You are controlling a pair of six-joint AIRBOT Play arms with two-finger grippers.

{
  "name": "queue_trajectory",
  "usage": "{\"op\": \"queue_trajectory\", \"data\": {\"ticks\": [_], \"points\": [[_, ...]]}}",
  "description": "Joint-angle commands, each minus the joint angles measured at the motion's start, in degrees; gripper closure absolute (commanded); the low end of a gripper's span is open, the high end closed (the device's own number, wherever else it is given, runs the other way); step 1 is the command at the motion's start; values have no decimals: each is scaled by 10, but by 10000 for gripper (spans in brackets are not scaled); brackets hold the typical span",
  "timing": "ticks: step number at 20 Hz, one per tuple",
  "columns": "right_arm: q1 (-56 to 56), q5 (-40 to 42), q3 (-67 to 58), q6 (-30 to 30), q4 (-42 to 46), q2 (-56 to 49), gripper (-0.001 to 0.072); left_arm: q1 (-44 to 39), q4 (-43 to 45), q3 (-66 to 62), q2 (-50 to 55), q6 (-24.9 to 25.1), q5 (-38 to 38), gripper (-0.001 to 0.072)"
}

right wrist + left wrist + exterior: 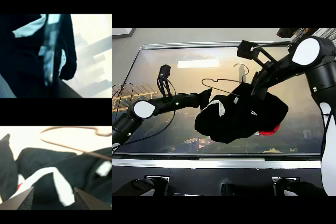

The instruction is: Fold the clothes and pants, and hang the long-sleeved shirts on hangers.

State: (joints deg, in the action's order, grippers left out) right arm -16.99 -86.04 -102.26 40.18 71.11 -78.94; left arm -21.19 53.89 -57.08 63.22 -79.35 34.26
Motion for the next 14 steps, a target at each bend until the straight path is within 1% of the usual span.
{"op": "queue_trajectory", "data": {"ticks": [1, 3, 6, 7, 8, 10, 12, 14], "points": [[0, -5, 1, 0, -12, -2, 683, -8, -35, -28, 0, -2, 7, 160], [0, -8, 1, 0, -10, -1, 683, -1, -35, -39, -3, -2, 27, 148], [0, -9, 1, 17, -8, -1, 683, 3, -4, -32, -1, 9, 110, 147], [0, -9, 1, 24, -8, -1, 683, -5, -3, -19, -1, 9, 111, 147], [0, -9, 1, 30, -8, -1, 683, -21, -3, -2, 0, 10, 99, 147], [0, -9, 1, 52, -5, -1, 683, -57, -3, 37, 5, 40, 55, 148], [0, -11, 1, 79, 0, -1, 683, -93, -3, 62, 23, 44, 9, 147], [0, -16, 1, 87, 1, -1, 683, -129, -3, 62, 50, 54, -18, 148]]}}
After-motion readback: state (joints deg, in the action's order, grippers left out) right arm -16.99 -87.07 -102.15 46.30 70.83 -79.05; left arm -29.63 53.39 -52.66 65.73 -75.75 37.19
